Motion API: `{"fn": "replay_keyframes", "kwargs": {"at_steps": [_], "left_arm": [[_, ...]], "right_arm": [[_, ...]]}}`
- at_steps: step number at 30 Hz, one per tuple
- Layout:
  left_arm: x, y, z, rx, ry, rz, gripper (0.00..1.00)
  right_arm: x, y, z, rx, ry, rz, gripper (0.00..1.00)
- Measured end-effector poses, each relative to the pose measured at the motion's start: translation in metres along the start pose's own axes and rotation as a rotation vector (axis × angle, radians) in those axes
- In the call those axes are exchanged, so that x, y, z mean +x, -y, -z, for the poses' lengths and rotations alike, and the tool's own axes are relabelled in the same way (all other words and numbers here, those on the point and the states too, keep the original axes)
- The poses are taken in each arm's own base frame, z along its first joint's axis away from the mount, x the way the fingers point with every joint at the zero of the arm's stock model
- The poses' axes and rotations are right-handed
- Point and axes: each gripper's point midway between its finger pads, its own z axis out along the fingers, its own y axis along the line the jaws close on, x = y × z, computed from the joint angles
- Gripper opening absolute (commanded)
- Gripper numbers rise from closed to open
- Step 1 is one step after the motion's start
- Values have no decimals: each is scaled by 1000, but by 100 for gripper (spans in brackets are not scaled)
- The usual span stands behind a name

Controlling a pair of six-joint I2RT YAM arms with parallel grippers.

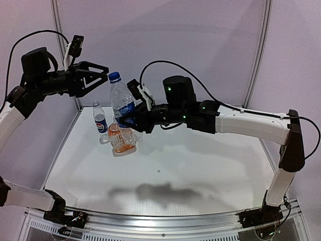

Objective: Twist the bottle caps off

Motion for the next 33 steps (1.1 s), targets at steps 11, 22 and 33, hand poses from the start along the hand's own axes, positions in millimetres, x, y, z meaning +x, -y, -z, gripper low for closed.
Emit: {"fn": "replay_keyframes", "kwargs": {"at_steps": [11,22,33], "left_arm": [[7,-3,-15,100,-11,39,67],[7,-5,-23,124,-16,47,48],[7,-4,-30,148,-34,60,24]], "right_arm": [[1,-11,0,-61,-9,-24,31],[2,-13,1,-76,-13,-28,31],[2,-10,1,-69,-17,-36,30]]}}
